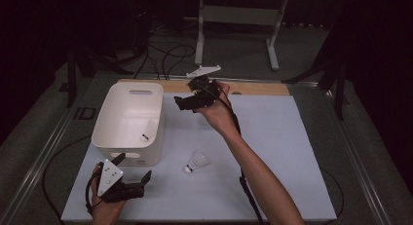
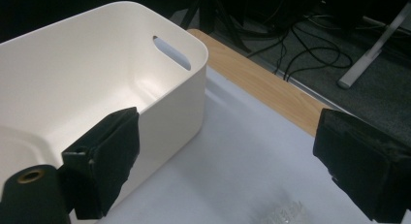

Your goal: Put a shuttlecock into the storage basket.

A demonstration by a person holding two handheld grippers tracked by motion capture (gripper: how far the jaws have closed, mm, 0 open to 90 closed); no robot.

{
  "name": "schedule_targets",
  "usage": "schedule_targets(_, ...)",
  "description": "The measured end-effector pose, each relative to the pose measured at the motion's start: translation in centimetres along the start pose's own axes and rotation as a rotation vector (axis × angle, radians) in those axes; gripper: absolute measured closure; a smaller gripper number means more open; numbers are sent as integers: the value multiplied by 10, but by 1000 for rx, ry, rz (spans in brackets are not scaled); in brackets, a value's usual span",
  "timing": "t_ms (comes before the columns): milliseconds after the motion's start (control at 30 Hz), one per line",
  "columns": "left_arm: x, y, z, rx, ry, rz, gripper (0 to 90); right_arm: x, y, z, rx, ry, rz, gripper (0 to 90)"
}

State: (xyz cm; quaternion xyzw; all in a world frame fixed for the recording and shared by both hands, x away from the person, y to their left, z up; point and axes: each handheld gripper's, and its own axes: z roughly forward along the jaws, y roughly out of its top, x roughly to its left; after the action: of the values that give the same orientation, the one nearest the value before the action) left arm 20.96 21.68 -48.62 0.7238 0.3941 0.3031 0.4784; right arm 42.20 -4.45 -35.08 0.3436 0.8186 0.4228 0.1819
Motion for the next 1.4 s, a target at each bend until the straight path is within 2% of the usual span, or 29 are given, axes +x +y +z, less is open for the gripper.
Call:
schedule_targets(300, 0, 0, 0, -2, 0, -2, 1, -5, -4, 3, 8, -8, 13, 95)
schedule_targets(1000, -1, 0, 0, -5, 4, -2, 2, -25, -13, 11, 37, -68, 49, 95)
schedule_targets(1400, -1, 0, 0, -1, 0, 0, 1, -33, -20, 20, 48, -79, 73, 95)
